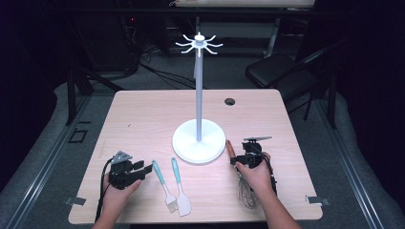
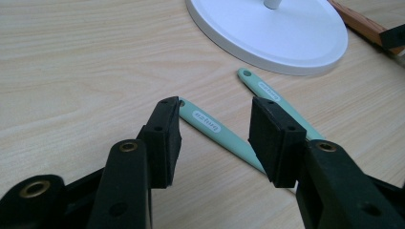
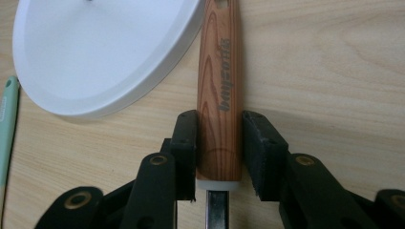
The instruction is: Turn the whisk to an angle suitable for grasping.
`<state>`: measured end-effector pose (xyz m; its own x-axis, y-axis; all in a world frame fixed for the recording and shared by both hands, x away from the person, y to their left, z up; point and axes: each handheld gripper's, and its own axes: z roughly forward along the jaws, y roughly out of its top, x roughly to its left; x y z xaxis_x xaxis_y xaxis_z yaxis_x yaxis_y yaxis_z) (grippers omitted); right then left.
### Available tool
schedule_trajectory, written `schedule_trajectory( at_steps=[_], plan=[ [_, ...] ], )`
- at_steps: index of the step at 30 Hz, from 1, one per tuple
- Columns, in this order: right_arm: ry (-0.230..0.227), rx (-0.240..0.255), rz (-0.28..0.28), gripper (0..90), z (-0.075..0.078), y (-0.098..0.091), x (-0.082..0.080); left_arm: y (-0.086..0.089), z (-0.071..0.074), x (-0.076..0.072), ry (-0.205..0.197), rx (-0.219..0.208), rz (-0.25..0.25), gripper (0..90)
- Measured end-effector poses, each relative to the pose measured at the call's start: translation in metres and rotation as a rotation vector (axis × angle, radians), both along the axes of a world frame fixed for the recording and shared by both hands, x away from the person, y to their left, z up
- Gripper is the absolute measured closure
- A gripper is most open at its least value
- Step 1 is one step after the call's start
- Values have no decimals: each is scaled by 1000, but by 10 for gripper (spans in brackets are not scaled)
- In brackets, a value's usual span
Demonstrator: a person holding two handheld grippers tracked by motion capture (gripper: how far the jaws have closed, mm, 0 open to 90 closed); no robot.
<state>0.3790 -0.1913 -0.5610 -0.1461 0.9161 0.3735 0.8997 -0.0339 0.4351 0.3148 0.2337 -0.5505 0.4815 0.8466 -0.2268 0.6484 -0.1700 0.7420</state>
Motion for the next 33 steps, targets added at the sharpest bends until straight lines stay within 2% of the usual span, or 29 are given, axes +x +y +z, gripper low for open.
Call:
schedule_trajectory(
  at_steps=[4, 7, 8, 9, 10, 11, 16, 22, 24, 25, 30, 33],
  plan=[
    [-1, -34, -1, 673, 1, 4, 1, -1, 0, 0, 2, 7, -4, 540],
    [16, -92, 26, 671, 4, 10, 3, -1, 0, 0, 3, 6, -2, 539],
    [16, -92, 26, 671, 4, 10, 3, -1, 0, 0, 4, 5, -2, 539],
    [27, -121, 32, 672, 6, 13, 4, -1, 0, 0, 5, 4, -2, 540],
    [27, -121, 32, 672, 6, 13, 4, -1, 0, 0, 5, 4, -2, 540],
    [47, -156, 42, 673, 8, 17, 6, -1, 0, 0, 6, 3, -3, 540],
    [57, -191, 38, 677, 9, 22, 7, -1, 0, -1, -3, 1, -2, 540],
    [43, -178, 25, 686, 8, 18, 7, 0, 0, -1, -5, -1, -5, 543],
    [23, -176, 30, 697, 9, 15, 6, -1, 1, -1, -5, 0, -7, 541],
    [-5, -162, 30, 710, 12, 13, 4, -1, 1, -1, -7, -6, -11, 535],
    [-2, -152, 42, 709, 10, 12, 3, -5, 1, -1, -10, -2, -23, 531],
    [-13, -165, 43, 709, 11, 13, 2, -6, 1, -1, -10, -4, -24, 531]
  ],
)
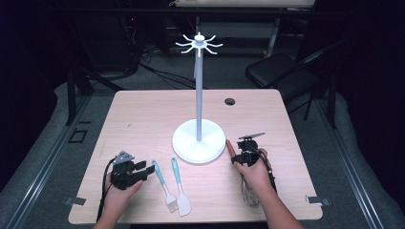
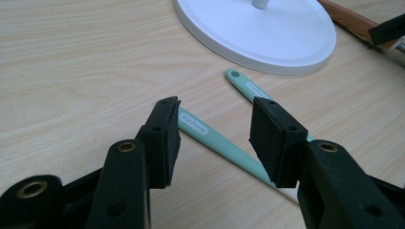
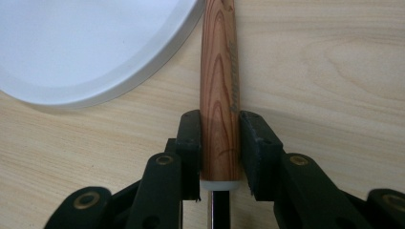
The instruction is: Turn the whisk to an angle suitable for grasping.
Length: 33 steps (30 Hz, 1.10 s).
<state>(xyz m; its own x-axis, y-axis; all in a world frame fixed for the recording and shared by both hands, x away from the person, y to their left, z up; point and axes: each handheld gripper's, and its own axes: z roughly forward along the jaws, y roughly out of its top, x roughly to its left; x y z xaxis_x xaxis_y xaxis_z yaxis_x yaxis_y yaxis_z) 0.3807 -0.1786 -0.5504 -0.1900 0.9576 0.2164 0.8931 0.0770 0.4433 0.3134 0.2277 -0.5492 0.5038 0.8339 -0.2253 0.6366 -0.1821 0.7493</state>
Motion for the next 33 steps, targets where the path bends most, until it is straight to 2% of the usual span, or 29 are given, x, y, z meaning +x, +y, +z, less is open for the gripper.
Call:
schedule_trajectory(
  at_steps=[3, 4, 8, 10, 11, 12, 13, 14, 15, 19, 22, 23, 24, 25, 27, 30, 33],
  plan=[
    [-16, 4, 2, 710, 1, -1, -2, 0, 1, 0, -2, -18, -3, 531],
    [-20, 23, 8, 710, 2, -1, -3, 0, 1, -1, -4, -21, -4, 531],
    [-76, 39, 4, 710, 7, -2, -10, -5, 5, -2, -13, -33, -20, 518],
    [-93, 44, 23, 710, 11, -3, -14, -11, 9, -2, -26, -40, -21, 505],
    [-118, 61, 30, 710, 13, -2, -17, -14, 12, -2, -31, -45, -26, 500],
    [-165, 64, 60, 710, 18, 0, -23, -17, 14, -2, -36, -61, -39, 488],
    [-165, 64, 60, 710, 18, 0, -23, -21, 17, -2, -46, -73, -48, 488],
    [-213, 61, 93, 710, 23, 3, -30, -25, 20, -2, -45, -79, -63, 485],
    [-213, 61, 93, 710, 23, 3, -30, -30, 22, -2, -46, -91, -70, 485],
    [-316, 37, 151, 710, 31, 12, -45, -50, 29, 2, -34, -125, -114, 474],
    [-373, 15, 185, 710, 34, 19, -55, -68, 35, 7, -41, -148, -124, 459],
    [-391, -1, 197, 709, 35, 22, -58, -74, 37, 9, -39, -166, -129, 459],
    [-432, -26, 229, 710, 36, 27, -65, -80, 38, 11, -36, -179, -134, 455],
    [-432, -26, 229, 710, 36, 27, -65, -87, 40, 14, -35, -192, -143, 455],
    [-475, -44, 255, 710, 36, 31, -70, -100, 41, 18, -31, -210, -158, 454],
    [-510, -76, 287, 709, 35, 39, -76, -119, 42, 24, -29, -213, -183, 453],
    [-529, -101, 321, 710, 33, 45, -82, -132, 41, 30, -13, -238, -193, 454]
  ],
)
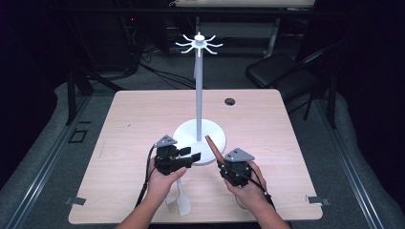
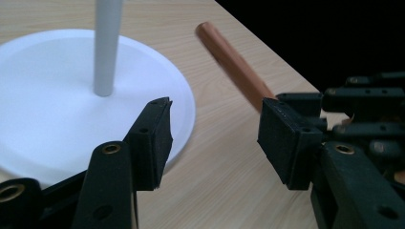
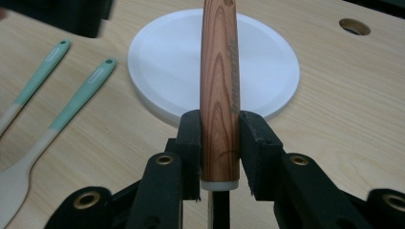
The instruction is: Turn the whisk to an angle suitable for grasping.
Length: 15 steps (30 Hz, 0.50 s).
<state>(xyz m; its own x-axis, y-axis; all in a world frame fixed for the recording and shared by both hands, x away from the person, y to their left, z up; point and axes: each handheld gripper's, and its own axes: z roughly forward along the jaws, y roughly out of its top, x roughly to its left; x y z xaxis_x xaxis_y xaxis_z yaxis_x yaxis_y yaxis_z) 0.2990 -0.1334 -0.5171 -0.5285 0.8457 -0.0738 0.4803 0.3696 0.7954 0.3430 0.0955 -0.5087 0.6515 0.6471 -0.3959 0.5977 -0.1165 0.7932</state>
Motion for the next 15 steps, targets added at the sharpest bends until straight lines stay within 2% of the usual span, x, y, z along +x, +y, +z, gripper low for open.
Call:
schedule_trajectory(
  at_steps=[1, 3, 4, 8, 9, 10, 14, 15],
  plan=[
    [-17, -7, 9, 710, -2, 3, -2, -4, -1, 2, 10, -12, -4, 454],
    [-18, -7, 17, 710, -3, 4, -4, -10, -2, 5, 19, -23, -7, 454],
    [-18, -20, 22, 709, -3, 5, -5, -12, -4, 7, 33, -30, -8, 454],
    [-39, -14, 41, 710, -5, 9, -9, -18, -9, 12, 86, -74, -3, 455],
    [-39, -14, 41, 710, -5, 9, -9, -19, -11, 14, 105, -87, -1, 455],
    [-42, -8, 45, 709, -6, 11, -10, -22, -14, 17, 133, -121, -2, 461],
    [-50, -17, 59, 709, -6, 13, -11, -24, -17, 21, 157, -152, 0, 501],
    [-54, -18, 60, 709, -6, 14, -11, -25, -17, 21, 160, -149, 2, 560]
  ],
)
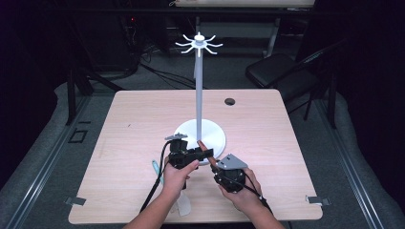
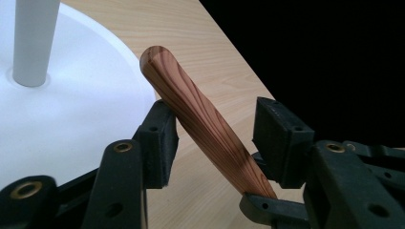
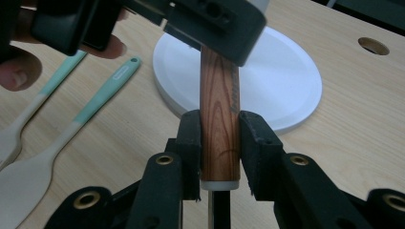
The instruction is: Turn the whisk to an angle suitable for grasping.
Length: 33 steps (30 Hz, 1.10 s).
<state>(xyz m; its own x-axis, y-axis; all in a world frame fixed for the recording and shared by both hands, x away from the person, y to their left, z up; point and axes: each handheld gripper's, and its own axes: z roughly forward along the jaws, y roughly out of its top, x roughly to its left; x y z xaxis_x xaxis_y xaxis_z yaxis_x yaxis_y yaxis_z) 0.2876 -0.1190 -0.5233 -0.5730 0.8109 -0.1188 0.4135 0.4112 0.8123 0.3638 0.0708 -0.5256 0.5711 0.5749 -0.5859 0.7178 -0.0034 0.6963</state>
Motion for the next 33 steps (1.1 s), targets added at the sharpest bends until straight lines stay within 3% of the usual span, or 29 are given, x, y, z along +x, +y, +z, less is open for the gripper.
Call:
schedule_trajectory(
  at_steps=[8, 9, 10, 12, 13, 18, 22, 28, 33],
  plan=[
    [32, 17, 19, 703, -1, -3, 6, 1, -3, 3, 4, 13, 3, 578],
    [50, 34, 30, 690, 0, -4, 7, 2, -3, 3, 2, 16, 2, 582],
    [104, 89, 52, 646, 1, -10, 12, 2, -3, 4, 1, 9, 0, 592],
    [131, 110, 51, 637, 2, -12, 14, 3, -3, 4, -4, 5, -3, 594],
    [184, 155, 57, 629, 3, -18, 18, 3, -3, 4, -3, 1, -2, 596],
    [269, 242, 70, 609, 4, -30, 25, 4, -1, 3, -24, -16, -11, 608],
    [371, 312, 120, 617, 2, -36, 30, 4, 2, 3, -32, -28, -16, 618],
    [399, 309, 131, 684, 0, -37, 31, 5, 4, 2, -40, -31, -25, 622],
    [409, 342, 146, 692, 0, -37, 32, 5, 7, 1, -51, -35, -28, 626]
  ],
)
